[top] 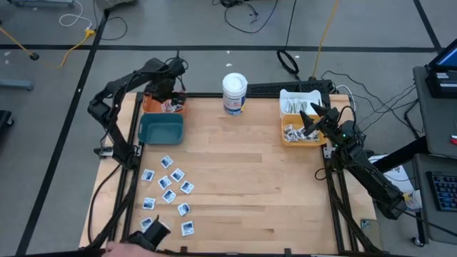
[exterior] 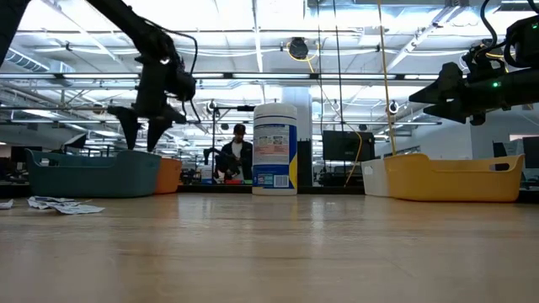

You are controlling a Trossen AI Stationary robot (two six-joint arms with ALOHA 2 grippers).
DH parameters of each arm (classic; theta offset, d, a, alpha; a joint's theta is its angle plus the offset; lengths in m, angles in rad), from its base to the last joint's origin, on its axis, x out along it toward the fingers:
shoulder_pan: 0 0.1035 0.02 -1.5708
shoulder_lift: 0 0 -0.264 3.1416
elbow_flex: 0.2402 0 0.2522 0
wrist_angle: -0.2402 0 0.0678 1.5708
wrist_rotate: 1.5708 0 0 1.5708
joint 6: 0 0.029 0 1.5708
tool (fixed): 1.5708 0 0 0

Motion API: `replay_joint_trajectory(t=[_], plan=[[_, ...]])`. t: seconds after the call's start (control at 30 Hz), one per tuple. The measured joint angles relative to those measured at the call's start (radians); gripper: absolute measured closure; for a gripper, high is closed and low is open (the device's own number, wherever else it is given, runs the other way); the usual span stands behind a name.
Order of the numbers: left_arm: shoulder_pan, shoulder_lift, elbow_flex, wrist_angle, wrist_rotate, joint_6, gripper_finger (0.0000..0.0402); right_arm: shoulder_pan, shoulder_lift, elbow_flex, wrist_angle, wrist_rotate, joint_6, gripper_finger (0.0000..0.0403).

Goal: Pick & Place First Aid Supplies
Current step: Put the blue pad into the blue bin

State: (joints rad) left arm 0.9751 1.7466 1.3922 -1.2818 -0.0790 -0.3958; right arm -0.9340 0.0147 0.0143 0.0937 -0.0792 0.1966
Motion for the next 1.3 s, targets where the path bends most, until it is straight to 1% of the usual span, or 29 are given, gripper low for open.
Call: replay_joint_trajectory(t=[0.07, 0.2, 0.27, 0.33, 0.5, 0.63, 0.77, 0.87, 0.97, 1.13, 1.3], plan=[[-0.023, -0.027, 0.000, -0.023, 0.001, 0.019, 0.0158, 0.000, 0.000, 0.000, 0.000, 0.000, 0.000, 0.0066], [-0.099, -0.090, 0.001, -0.057, 0.036, 0.153, 0.0156, 0.000, 0.000, 0.000, 0.000, 0.000, 0.000, 0.0066], [-0.150, -0.113, 0.001, -0.077, 0.038, 0.213, 0.0156, 0.000, 0.000, 0.000, 0.000, 0.000, 0.000, 0.0066], [-0.211, -0.132, 0.001, -0.093, 0.044, 0.262, 0.0156, 0.000, 0.000, 0.000, 0.000, 0.000, 0.000, 0.0066], [-0.373, -0.159, 0.001, -0.127, 0.118, 0.375, 0.0155, 0.000, 0.000, 0.000, 0.000, 0.000, 0.000, 0.0066], [-0.508, -0.171, 0.001, -0.133, 0.175, 0.500, 0.0155, 0.000, 0.000, 0.000, 0.000, 0.000, 0.000, 0.0066], [-0.642, -0.171, 0.001, -0.148, 0.185, 0.593, 0.0155, 0.000, 0.000, 0.000, 0.000, 0.000, 0.000, 0.0066], [-0.733, -0.171, 0.001, -0.168, 0.184, 0.593, 0.0155, 0.000, 0.000, 0.000, 0.000, 0.000, 0.000, 0.0066], [-0.825, -0.171, 0.001, -0.158, 0.184, 0.557, 0.0156, 0.000, 0.000, 0.000, 0.000, 0.000, 0.000, 0.0066], [-0.964, -0.171, 0.001, -0.147, 0.184, 0.474, 0.0156, 0.000, 0.000, 0.000, 0.000, 0.000, 0.000, 0.0066], [-1.076, -0.171, 0.001, -0.119, 0.184, 0.378, 0.0156, 0.000, 0.000, 0.000, 0.000, 0.000, 0.000, 0.0066]])
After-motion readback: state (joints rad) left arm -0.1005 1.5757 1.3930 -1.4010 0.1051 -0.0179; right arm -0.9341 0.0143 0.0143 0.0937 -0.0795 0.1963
